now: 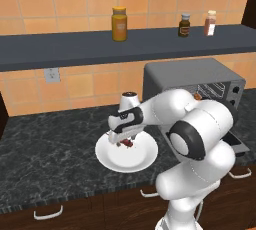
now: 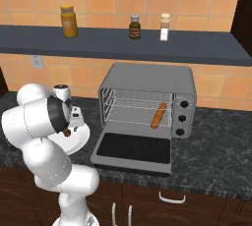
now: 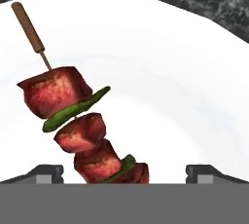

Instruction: Pick up the kebab skewer and baguette bread, and place them inside the toaster oven. Close the toaster oven door and start by setting the timer.

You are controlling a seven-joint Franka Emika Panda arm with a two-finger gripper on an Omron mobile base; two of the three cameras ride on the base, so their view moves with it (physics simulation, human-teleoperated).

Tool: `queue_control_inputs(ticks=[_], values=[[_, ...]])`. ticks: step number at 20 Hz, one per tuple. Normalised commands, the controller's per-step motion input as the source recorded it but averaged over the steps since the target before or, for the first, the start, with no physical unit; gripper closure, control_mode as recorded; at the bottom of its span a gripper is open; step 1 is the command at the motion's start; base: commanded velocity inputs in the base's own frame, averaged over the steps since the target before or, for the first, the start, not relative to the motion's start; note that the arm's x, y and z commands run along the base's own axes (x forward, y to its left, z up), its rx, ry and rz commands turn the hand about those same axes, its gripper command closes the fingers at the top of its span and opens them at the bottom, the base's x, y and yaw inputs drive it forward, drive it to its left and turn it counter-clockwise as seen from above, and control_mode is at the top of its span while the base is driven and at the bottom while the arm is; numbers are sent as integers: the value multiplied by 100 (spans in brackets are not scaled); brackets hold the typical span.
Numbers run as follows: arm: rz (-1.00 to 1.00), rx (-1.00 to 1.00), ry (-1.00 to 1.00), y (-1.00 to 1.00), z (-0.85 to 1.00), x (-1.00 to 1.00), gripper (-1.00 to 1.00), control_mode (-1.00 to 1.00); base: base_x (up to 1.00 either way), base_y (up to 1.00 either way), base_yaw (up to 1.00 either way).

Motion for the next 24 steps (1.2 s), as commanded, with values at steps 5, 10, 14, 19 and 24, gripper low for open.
queue_control_inputs(ticks=[5, 10, 14, 19, 24], values=[[0, -1, 0, 0, -22, 0, 100, -100, 0, 0, 0], [0, 0, 0, 0, -6, 0, 100, -100, 0, 0, 0], [0, 0, 0, 0, -2, -4, 100, -100, 0, 0, 0], [0, 0, 1, 0, 63, -3, 100, -100, 0, 0, 0], [-5, 0, 0, -3, 77, -14, 100, -100, 0, 0, 0]])
